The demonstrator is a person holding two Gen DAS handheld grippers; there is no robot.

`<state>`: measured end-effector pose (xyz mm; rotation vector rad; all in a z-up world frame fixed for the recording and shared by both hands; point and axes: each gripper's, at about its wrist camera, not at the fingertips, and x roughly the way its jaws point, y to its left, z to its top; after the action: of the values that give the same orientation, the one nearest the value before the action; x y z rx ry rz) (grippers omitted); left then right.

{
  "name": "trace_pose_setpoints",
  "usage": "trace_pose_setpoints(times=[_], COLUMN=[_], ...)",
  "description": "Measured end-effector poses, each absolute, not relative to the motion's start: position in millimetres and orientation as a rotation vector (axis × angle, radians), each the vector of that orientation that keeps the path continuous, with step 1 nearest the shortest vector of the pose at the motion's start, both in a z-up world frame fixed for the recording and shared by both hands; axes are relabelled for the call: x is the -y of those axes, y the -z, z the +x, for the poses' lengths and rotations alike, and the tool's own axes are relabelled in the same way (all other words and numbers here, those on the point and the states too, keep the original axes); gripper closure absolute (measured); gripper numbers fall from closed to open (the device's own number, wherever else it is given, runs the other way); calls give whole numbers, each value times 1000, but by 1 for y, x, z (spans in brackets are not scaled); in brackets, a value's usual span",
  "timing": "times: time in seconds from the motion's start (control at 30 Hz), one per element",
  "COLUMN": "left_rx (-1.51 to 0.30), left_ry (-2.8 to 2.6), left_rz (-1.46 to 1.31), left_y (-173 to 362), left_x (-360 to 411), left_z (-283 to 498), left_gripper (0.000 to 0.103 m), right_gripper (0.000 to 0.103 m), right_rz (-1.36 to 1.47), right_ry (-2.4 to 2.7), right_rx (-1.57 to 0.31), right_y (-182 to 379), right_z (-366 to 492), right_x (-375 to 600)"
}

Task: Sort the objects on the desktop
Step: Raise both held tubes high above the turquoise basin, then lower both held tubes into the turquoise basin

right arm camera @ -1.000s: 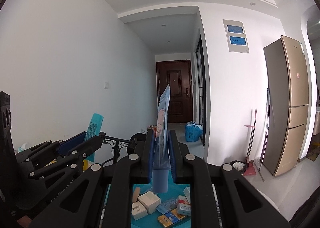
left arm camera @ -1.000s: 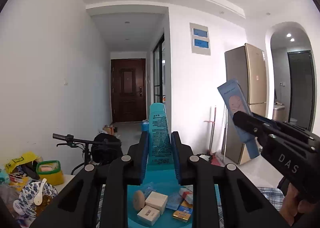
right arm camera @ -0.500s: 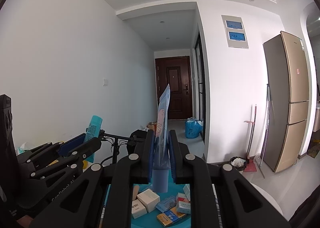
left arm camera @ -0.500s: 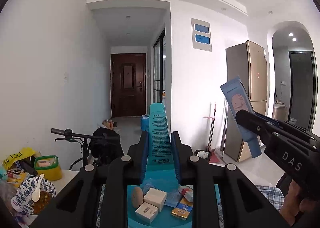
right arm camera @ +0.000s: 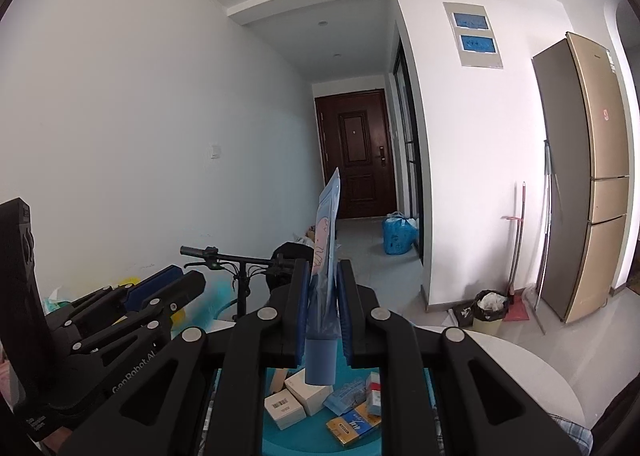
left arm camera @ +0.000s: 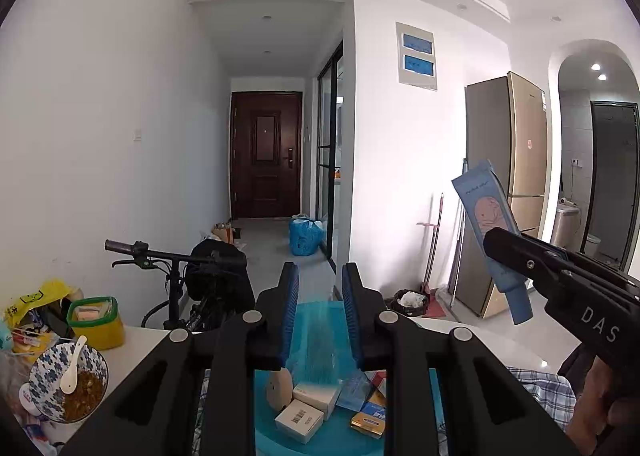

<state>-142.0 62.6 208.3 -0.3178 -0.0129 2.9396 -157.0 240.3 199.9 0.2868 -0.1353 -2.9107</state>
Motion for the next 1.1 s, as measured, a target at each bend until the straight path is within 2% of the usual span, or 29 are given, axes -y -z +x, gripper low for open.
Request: trace_pose_setpoints(times=[0.53, 0.93, 1.1], left_rx=[-26, 5, 8], left_ry=[-2935, -2827, -2797], left_rz=[-448, -977, -1098], left_y=[-189, -110, -83], left_x=[-76, -85, -87], left_z=[-173, -271, -289], left_gripper=[79, 79, 79], right_gripper=[90, 91, 91], right_rz=[395, 763, 896], right_ry=[2901, 2819, 2795], right_rx=[139, 112, 116], right_y=[-187, -128, -100], right_z=[-182, -258, -283], right_x=[-243, -235, -238])
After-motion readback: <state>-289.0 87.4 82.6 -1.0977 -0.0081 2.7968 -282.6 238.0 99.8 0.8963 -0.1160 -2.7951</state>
